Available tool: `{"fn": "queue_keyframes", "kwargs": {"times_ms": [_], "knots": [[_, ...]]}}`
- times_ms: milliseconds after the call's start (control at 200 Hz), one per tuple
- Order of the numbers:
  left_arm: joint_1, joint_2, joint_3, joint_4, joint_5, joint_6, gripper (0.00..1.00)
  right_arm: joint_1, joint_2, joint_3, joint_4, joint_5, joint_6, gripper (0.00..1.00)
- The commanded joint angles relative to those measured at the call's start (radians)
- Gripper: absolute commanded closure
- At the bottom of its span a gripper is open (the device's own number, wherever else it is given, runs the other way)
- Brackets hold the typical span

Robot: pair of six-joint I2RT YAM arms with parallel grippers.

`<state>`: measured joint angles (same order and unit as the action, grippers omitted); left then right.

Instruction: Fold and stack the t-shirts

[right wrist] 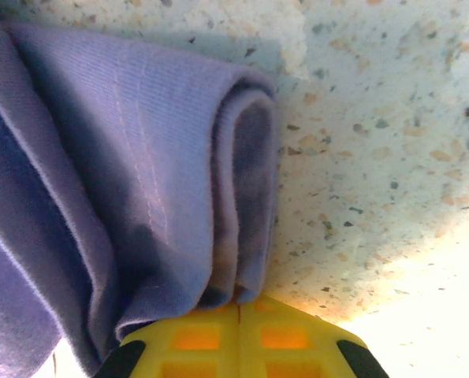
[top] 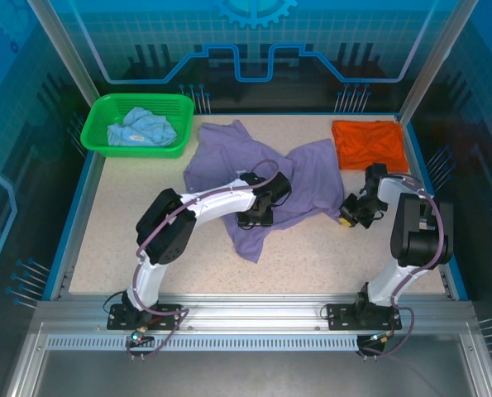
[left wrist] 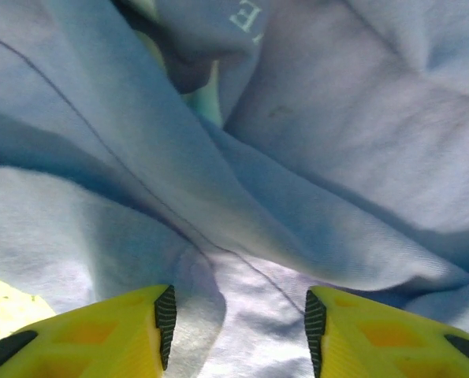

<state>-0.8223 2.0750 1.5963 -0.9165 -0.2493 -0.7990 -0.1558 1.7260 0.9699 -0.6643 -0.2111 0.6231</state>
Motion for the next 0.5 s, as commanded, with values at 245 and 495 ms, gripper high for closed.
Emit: {"fn": "queue_keyframes", "kwargs": {"times_ms": [245,495], "knots": [[-0.014,-0.046,-0.056,-0.030,-0.048,0.039,0.50,0.022,-0.007,-0.022,0.048,-0.014,-0.020,1.00],[-0.018,-0.001,-0.058,-0.034,-0.042,0.072,0.55,0.019,-0.006,-0.026,0.052,-0.016,-0.019,1.00]]}}
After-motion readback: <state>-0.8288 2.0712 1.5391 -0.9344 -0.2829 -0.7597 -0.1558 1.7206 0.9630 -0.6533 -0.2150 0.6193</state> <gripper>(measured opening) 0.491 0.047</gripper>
